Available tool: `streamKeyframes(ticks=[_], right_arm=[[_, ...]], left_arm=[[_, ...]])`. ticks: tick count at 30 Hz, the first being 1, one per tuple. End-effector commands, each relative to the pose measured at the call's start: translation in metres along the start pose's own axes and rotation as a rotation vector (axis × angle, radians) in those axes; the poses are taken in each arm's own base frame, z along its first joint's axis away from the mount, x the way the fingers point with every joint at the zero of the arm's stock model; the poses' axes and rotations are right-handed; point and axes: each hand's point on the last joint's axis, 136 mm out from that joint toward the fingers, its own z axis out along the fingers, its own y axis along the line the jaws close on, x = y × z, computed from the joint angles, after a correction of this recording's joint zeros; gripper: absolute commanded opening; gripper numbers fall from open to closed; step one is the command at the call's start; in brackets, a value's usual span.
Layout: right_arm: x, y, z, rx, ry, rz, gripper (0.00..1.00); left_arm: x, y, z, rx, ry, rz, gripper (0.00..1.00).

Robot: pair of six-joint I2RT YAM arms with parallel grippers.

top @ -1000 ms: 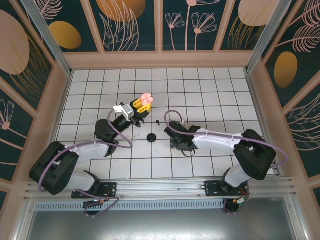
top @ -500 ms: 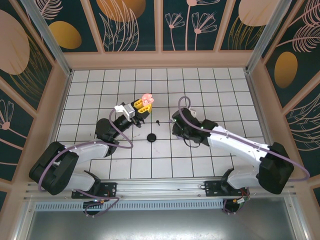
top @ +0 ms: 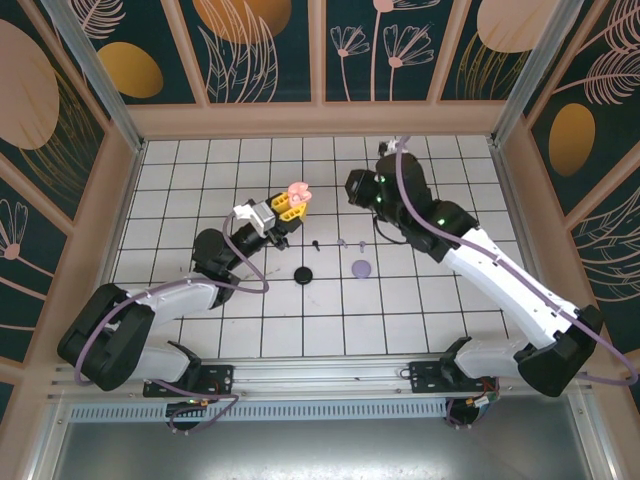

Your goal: Insert the wireless bluetooth earbuds into the charging case

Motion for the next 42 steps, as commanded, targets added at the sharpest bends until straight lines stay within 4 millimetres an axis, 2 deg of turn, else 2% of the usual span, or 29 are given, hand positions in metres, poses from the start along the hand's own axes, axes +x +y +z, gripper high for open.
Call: streamKeyframes(ticks=[1,5,10,18,26,42], right_arm=[[-0.04,0.041,-0.011,-0.135,-0.099,-0.075,0.17],[-0.055,0.067,-0.016,-0.232,-0.137,-0.102,0.18],[-0.054,0.081,-0.014,-0.316,-0.139,-0.093,0.18],[-0.042,0.083,-0.012,-0.372,-0.126,-0.059,0.18],[-0.026,0.082,-0.003,-0.389,-0.084,-0.036,0.18],[-0.007,0.09,-0.002,-0.42,-0.045,-0.027,0.18]], left_arm=[[-0.01,-0.003,0.01,0.03,-0.029,0.04,0.0],[-0.013,0.0,0.018,0.037,-0.036,0.064,0.0],[-0.025,0.004,0.025,0.036,-0.096,0.05,0.0],[-0.029,0.009,0.034,0.032,-0.15,0.02,0.0],[-0.029,0.01,0.035,0.028,-0.161,0.019,0.0],[-0.025,0.011,0.038,0.03,-0.152,0.011,0.0]])
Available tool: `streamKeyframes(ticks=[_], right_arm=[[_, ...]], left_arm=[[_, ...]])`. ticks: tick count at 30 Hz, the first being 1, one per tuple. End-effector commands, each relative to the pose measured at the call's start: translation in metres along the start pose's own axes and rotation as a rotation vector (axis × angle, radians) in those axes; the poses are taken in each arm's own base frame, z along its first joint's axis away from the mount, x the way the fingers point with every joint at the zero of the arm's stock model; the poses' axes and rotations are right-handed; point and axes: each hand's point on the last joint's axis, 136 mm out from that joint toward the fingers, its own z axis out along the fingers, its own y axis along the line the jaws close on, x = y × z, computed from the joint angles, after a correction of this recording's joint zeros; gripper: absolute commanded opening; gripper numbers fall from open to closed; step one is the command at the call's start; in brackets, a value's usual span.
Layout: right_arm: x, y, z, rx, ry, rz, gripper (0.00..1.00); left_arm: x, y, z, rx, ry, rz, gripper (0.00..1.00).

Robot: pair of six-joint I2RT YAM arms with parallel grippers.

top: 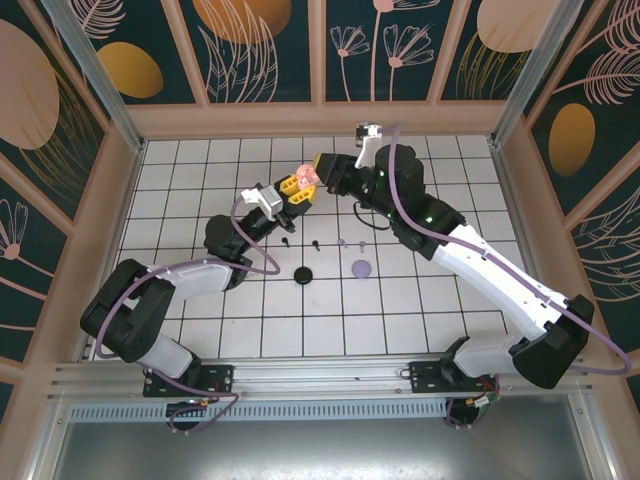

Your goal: Insert the wireless bluetooth earbuds into the charging case

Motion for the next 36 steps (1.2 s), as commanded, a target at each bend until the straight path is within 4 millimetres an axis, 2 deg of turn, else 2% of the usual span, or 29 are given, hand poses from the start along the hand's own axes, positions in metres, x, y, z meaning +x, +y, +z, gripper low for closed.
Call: streamKeyframes(ticks=[1,14,24,36], right_arm=[[-0.001,0.011,-0.002,-0.05,-0.011,0.012,0.18],[0.015,0.004,0.009,-0.039,0.026,0.02,0.18],[0.018,-0.003,0.016,-0.015,0.029,0.009,0.17],[0.028,-0.019,0.013,0.045,0.048,-0.011,0.17]], left_arm=[[-0.017,-0.003,0.006,0.02,-0.061,0.007,0.0],[-0.018,-0.003,0.008,0.023,-0.066,0.007,0.0],[-0.018,-0.004,0.006,0.025,-0.066,0.004,0.0],[-0.023,-0.003,0.006,0.022,-0.072,0.014,0.0]])
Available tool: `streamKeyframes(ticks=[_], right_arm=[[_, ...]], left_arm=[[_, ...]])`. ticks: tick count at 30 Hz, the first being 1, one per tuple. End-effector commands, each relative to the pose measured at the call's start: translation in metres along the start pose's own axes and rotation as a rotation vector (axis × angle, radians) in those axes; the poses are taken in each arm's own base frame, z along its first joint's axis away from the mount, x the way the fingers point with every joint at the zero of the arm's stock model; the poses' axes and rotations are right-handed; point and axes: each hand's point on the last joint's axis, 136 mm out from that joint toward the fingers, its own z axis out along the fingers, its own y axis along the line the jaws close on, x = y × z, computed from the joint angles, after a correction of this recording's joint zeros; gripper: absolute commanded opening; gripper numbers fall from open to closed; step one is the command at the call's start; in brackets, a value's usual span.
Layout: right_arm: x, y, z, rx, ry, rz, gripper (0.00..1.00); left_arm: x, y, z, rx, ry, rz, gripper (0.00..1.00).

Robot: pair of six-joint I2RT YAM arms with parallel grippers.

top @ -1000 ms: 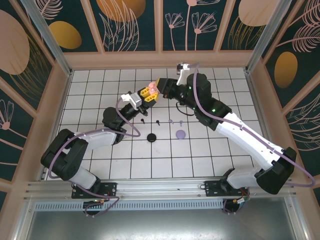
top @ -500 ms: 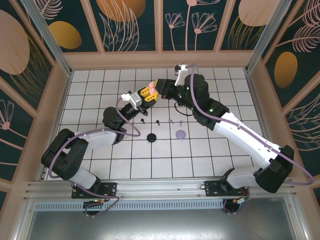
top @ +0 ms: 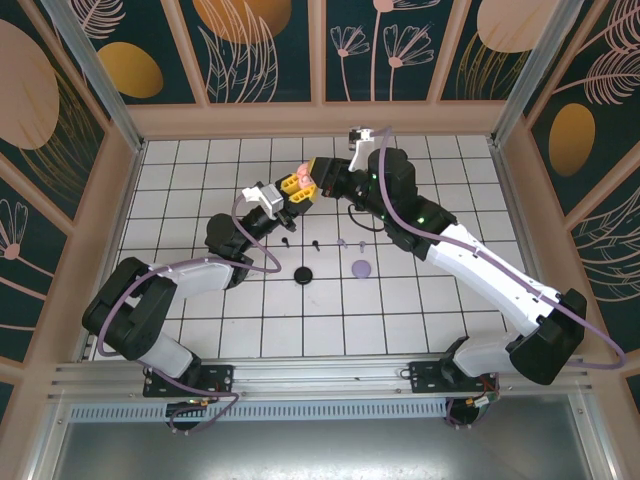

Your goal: Insert the wireless bluetooth earbuds into the charging case

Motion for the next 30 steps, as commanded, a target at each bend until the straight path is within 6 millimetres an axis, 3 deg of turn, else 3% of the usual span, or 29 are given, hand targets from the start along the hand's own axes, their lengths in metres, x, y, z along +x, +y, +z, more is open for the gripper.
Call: streamKeyframes(ticks=[1,19,24,30], right_arm=[[0.015,-0.015,0.002,0.051,0.03,-0.013,0.17],[0.041,-0.018,0.002,0.09,0.082,-0.074,0.18],[0.019,-0.013,-0.007,0.104,0.021,-0.072,0.42],[-0.024,0.008,-0.033,0.061,-0.086,-0.065,0.54]], left_arm=[[-0.024,-0.005,0.005,0.023,-0.075,0.027,0.0],[-0.027,-0.003,0.005,0.017,-0.077,0.03,0.0],[-0.026,-0.004,0.004,0.018,-0.074,0.03,0.0],[-0.024,-0.004,0.003,0.016,-0.064,0.027,0.0]])
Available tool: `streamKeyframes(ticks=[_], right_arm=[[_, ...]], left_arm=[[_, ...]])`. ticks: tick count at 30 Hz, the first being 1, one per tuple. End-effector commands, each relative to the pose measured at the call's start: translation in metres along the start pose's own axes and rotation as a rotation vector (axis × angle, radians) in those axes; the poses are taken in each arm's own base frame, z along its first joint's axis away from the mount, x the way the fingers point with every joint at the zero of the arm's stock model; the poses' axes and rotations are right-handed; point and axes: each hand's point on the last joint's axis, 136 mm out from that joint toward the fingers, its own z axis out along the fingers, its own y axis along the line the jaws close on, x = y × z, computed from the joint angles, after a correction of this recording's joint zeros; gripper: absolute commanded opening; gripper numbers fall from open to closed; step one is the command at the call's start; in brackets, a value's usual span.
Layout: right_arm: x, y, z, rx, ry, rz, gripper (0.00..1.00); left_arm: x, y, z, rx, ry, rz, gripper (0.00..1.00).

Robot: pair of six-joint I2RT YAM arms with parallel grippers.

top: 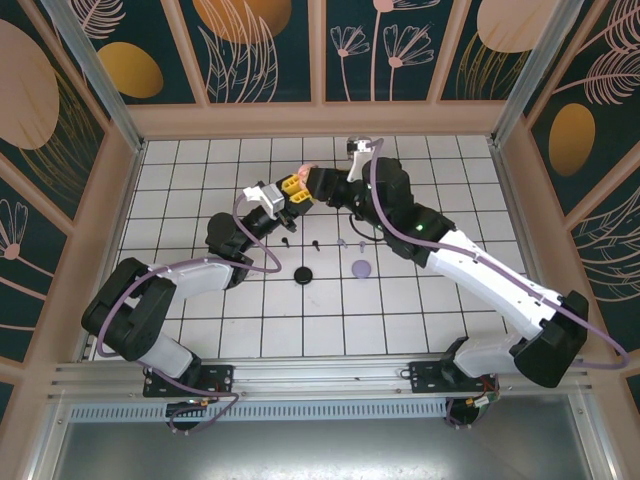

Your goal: Insert the wireless bluetooth earbuds into the charging case

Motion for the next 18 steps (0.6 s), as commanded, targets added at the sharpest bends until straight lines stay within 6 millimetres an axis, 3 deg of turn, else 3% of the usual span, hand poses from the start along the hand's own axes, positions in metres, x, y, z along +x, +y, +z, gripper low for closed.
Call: streamKeyframes(ticks=[1,5,9,11,13,18], right_arm=[[-0.043,0.018,-0.029,-0.03,-0.099,-0.001,0.55],[-0.056,0.015,-0.032,-0.014,-0.099,-0.005,0.55],[-0.062,0.006,-0.019,-0.004,-0.039,0.009,0.51],[-0.062,0.005,-0.008,-0.003,0.011,0.003,0.41],[-0.06,0.005,0.006,0.002,0.06,-0.012,0.26],[-0.046,0.001,0.041,0.016,0.181,-0.04,0.07]], left_arm=[[-0.026,-0.005,0.002,0.016,-0.077,0.031,0.0],[-0.022,-0.006,0.0,0.017,-0.066,0.025,0.0],[-0.014,-0.01,-0.002,0.035,-0.033,0.018,0.0],[-0.009,-0.012,-0.002,0.048,-0.009,0.018,0.0],[-0.002,-0.015,-0.003,0.064,0.02,0.011,0.0],[0.006,-0.019,-0.006,0.08,0.054,0.002,0.0]])
